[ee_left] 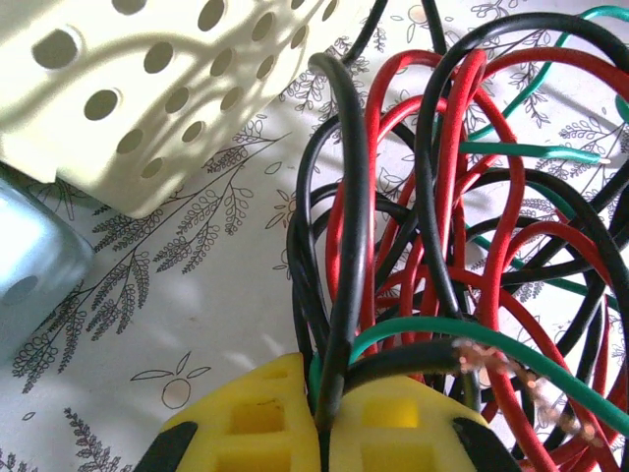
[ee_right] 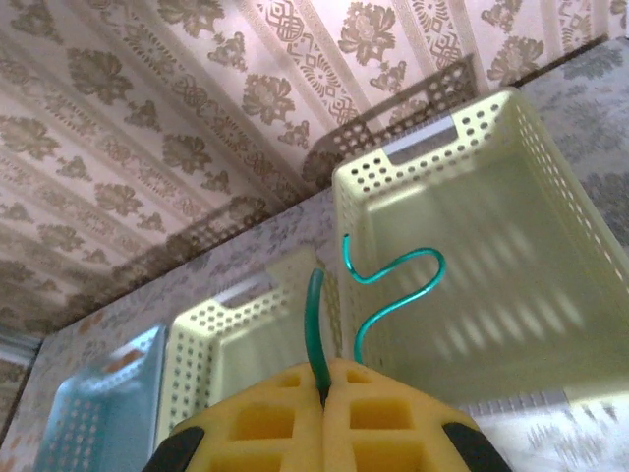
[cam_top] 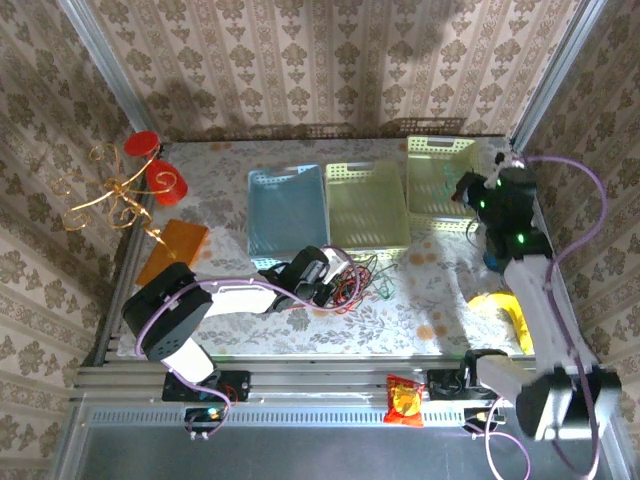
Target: Untangle the cables
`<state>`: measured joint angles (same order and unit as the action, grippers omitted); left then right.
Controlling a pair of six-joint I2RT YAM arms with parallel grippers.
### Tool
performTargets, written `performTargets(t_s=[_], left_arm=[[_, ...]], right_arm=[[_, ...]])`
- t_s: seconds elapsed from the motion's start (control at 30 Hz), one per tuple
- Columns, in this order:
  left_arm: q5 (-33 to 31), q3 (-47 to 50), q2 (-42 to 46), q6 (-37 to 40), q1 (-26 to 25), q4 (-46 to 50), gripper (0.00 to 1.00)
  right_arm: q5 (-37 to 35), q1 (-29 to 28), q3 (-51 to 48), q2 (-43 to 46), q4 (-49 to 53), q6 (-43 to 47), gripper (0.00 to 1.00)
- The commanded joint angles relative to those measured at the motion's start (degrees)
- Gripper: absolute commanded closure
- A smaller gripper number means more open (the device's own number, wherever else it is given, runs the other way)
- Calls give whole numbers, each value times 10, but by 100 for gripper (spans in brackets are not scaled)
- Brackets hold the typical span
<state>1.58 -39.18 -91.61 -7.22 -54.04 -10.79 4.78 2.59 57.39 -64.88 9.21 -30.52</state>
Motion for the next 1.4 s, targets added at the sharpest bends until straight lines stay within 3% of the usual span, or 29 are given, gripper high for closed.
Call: performTargets(t_s=[0.0, 0.17, 0.27, 0.4, 0.57, 0.8, 1.0, 1.1, 1.37], left_arm=[[9, 13, 19, 17, -6, -14, 100], [9, 9, 25, 20, -7, -6, 100], [7, 10, 31, 19, -7, -6, 100], [-1, 16, 38, 15, -7, -13, 100], [-4, 17, 36, 14, -7, -18, 100], [1, 10, 28, 13, -8, -19, 100], [2, 10, 24, 15, -8, -20, 100], [2, 7, 22, 16, -8, -16, 100], [2, 6, 20, 16, -8, -11, 100]], right_arm=[[-17, 2, 52, -130, -36, 8, 100], [-27, 0, 146, -305, -25, 4, 94], [-43, -5, 156, -335, -4, -7, 65], [-108, -26, 86, -271, -7, -14, 53], [-158, -65, -12, -128, 11, -9, 51], [-93, -206, -126, 1, 105, 7, 52], [-61, -289, -213, 6, 111, 21, 52], [-69, -289, -226, -11, 124, 23, 53], [1, -290, -218, -109, 93, 37, 55]])
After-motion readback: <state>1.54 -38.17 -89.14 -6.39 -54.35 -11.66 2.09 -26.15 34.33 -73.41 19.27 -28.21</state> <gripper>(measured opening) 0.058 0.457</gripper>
